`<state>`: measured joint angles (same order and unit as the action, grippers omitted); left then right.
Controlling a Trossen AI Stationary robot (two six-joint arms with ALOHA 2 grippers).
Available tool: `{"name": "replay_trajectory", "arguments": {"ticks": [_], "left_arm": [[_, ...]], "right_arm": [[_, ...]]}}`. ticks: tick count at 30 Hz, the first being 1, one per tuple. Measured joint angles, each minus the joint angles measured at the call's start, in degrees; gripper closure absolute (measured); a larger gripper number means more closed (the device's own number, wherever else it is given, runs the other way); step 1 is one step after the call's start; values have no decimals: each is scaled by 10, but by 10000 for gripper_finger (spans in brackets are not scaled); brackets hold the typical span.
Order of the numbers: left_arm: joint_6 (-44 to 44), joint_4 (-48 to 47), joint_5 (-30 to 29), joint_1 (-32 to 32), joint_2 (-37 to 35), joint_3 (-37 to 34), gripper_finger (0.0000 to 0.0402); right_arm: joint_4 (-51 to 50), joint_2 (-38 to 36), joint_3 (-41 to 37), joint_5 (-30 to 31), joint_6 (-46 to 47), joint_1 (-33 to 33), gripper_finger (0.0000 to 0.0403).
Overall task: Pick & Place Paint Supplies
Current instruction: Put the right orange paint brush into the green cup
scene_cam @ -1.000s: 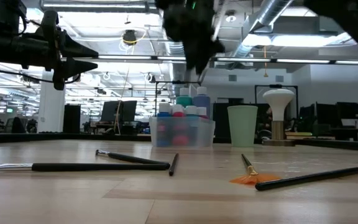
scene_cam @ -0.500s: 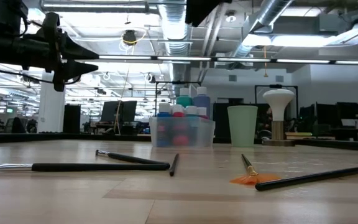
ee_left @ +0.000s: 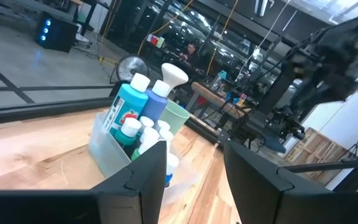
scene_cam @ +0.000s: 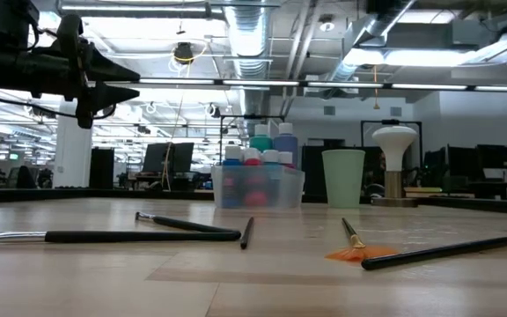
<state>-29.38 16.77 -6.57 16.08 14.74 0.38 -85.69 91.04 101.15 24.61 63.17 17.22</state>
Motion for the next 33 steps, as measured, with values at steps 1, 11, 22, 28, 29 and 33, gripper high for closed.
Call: {"name": "replay_trajectory", "arguments": {"ticks": [1,11,22,28,29,33], "left_arm": [[-5,1,0,0,0,0,247],[-26,5,0,0,0,0,247],[-25,5,0,0,0,0,247],[-25,5,0,0,0,0,247],[-25,5,0,0,0,0,247],[-25,4,0,0,0,0,247]], "right_arm": [[2,-16,-27,-5,30,8,320],[159,-45,-211,-130,-94,120,264],[331,1,-307,-145,-248,181,178],[380,47,-331,-178,-314,185,175],[383,56,-331,-184,-321,185,175],[385,89,-331,-203,-326,184,179]]}}
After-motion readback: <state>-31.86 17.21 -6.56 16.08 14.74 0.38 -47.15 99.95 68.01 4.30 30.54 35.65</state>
